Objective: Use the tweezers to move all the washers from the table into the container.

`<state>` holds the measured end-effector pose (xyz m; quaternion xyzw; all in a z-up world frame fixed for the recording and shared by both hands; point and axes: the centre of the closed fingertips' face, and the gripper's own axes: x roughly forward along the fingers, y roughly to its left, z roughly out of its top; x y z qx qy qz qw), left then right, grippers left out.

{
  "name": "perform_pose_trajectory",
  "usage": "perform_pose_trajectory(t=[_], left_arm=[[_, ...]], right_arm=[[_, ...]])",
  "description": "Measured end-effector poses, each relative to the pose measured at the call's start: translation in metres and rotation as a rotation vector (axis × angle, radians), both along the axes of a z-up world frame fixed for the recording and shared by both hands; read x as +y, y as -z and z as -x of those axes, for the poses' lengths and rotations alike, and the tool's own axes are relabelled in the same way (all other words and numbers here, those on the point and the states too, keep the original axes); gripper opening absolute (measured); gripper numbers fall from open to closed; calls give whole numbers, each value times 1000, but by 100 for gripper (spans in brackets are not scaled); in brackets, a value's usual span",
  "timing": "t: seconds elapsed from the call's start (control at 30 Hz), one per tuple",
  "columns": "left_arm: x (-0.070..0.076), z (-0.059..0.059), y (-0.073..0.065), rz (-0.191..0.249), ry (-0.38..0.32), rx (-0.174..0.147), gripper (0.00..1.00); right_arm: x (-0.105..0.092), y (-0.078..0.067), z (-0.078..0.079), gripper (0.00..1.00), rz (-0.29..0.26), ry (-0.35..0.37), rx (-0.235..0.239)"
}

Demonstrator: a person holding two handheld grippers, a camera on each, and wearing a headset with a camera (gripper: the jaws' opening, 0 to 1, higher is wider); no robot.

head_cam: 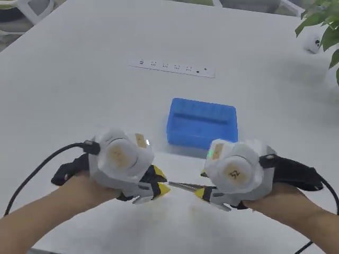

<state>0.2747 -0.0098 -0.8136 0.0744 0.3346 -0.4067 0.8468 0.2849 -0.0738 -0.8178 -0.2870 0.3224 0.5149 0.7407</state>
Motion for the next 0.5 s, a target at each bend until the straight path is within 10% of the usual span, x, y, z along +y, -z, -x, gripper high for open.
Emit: perform_pose_trajectory(t=[0.07,0.2,0.37,0.5], left_arm=[[11,3,-19,63,-100,-19,33],[43,9,-37,70,-325,-31,72],[73,18,-59,77,-497,-91,99],[94,23,-74,82,-604,-152,99]], right_arm=[[-11,-20,-1,29,-120,186,42],[-40,-59,-10,51,-288,452,-44],[-75,-89,-8,87,-338,609,-150],[-100,-93,-8,99,-285,671,-239]])
